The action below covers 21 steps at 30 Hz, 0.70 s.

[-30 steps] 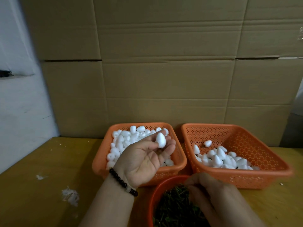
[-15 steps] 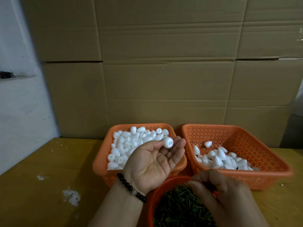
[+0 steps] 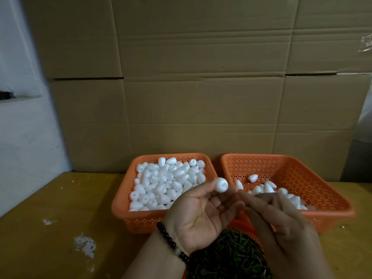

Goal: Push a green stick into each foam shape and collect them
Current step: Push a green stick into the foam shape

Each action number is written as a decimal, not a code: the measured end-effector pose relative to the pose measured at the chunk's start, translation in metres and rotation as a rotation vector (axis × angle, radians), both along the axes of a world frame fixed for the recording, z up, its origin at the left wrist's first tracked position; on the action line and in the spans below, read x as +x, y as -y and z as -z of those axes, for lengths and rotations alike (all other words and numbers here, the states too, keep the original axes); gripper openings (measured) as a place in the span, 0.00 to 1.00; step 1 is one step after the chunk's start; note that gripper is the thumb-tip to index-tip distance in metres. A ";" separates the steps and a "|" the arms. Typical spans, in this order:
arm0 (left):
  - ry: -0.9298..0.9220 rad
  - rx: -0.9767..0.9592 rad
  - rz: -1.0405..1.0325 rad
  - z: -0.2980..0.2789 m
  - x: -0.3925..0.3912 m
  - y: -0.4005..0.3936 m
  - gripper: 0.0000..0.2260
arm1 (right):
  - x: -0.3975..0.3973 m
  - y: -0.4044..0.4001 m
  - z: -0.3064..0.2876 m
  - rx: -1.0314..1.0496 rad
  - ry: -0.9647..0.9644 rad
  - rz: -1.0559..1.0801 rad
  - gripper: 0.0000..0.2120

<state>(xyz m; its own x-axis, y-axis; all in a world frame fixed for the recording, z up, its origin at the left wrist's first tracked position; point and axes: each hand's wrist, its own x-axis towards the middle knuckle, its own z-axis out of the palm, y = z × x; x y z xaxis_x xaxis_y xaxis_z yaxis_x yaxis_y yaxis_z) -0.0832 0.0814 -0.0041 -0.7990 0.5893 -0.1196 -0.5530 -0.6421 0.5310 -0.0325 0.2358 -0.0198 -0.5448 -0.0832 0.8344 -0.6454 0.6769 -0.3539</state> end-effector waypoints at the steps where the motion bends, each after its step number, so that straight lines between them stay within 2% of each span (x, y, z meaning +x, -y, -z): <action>1: -0.013 -0.017 0.003 0.001 0.001 -0.002 0.08 | -0.001 -0.001 0.000 -0.014 -0.012 0.009 0.15; 5: -0.061 -0.095 0.004 0.004 0.004 -0.009 0.07 | -0.002 -0.003 0.001 -0.078 -0.005 0.047 0.12; 12: -0.065 -0.126 -0.017 0.003 0.007 -0.011 0.07 | 0.001 -0.002 -0.003 -0.230 0.093 0.053 0.14; 15: -0.056 -0.129 -0.025 0.004 0.007 -0.012 0.09 | 0.001 -0.002 -0.003 -0.228 0.100 0.058 0.12; 21: -0.047 -0.104 -0.015 0.005 0.010 -0.014 0.05 | -0.002 -0.005 0.002 -0.229 0.089 0.059 0.08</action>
